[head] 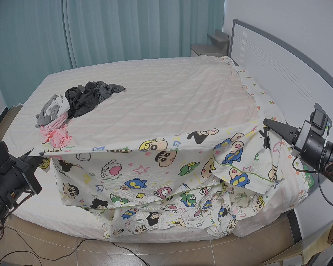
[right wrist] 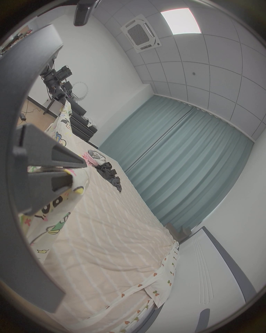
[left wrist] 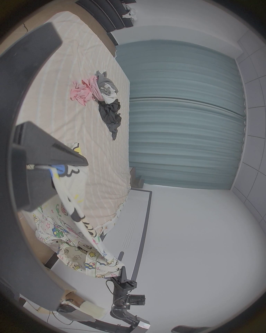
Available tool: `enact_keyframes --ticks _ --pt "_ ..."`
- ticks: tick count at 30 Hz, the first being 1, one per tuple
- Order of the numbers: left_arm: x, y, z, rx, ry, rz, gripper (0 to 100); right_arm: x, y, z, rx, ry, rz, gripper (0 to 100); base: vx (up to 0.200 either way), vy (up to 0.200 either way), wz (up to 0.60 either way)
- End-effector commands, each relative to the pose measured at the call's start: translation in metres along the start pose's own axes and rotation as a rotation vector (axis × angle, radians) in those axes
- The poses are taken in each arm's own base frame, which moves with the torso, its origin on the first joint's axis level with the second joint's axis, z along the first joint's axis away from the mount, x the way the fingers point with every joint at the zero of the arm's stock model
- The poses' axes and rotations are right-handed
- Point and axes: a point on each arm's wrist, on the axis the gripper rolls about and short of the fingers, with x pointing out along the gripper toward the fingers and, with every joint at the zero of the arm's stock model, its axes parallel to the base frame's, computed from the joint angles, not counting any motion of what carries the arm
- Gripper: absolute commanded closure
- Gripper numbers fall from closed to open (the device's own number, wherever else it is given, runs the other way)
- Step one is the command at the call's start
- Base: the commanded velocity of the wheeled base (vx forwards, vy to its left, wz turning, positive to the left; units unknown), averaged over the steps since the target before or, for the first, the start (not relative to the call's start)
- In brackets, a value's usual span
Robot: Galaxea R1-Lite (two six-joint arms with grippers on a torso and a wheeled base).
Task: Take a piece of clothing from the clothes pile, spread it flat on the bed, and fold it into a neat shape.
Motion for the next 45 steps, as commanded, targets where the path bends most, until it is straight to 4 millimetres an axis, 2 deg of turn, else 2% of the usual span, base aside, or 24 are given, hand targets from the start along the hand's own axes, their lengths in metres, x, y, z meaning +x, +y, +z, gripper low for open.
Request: enact_keyframes --ticks 1,6,13,14,15,21,26,29,32,33,38,44,45 --pt "0.02 -0.001 -0.006 0.004 0.065 0.0 100 0.013 -0.017 -0.007 0.016 0.025 -0.051 100 0.2 0.0 0.0" --pt "0.041 -0.003 -0.017 0.006 0.137 -0.001 100 0.023 -0.028 -0.01 0.022 0.038 -0.081 100 0.2 0.0 0.0" --pt "0.079 -0.005 -0.023 0.01 0.121 0.003 100 0.035 -0.044 -0.007 0.01 -0.02 -0.086 100 0.2 0.0 0.0" --pt "0.079 -0.005 -0.023 0.01 0.121 0.003 100 0.035 -0.044 -0.007 0.01 -0.02 -0.086 100 0.2 0.0 0.0" --pt "0.091 -0.006 -0.026 0.01 0.118 0.006 100 0.037 -0.049 -0.008 0.011 -0.021 -0.095 100 0.2 0.0 0.0" --pt "0.121 -0.008 -0.034 0.011 0.124 0.008 100 0.043 -0.062 -0.007 0.017 -0.005 -0.109 100 0.2 0.0 0.0" --pt "0.152 -0.01 -0.05 0.012 0.175 0.008 100 0.054 -0.08 -0.011 0.028 0.014 -0.149 100 0.2 0.0 0.0" --pt "0.16 -0.012 -0.061 0.017 0.213 0.005 100 0.056 -0.088 -0.015 0.04 0.033 -0.167 100 0.2 0.0 0.0" --pt "0.162 -0.012 -0.065 0.018 0.228 0.005 100 0.058 -0.091 -0.017 0.044 0.042 -0.172 100 0.0 0.0 0.0" --pt "0.169 -0.013 -0.076 0.021 0.263 0.003 100 0.062 -0.102 -0.02 0.056 0.064 -0.184 100 0.0 0.0 0.0" --pt "0.177 -0.015 -0.086 0.021 0.285 0.002 100 0.071 -0.111 -0.023 0.071 0.073 -0.194 100 0.0 0.0 0.0" --pt "0.196 -0.015 -0.107 0.021 0.282 0.029 100 0.083 -0.125 -0.024 0.139 0.068 -0.215 100 0.0 0.0 0.0" --pt "0.204 -0.015 -0.117 0.013 0.297 0.036 100 0.089 -0.133 -0.027 0.158 0.073 -0.228 100 0.0 0.0 0.0"
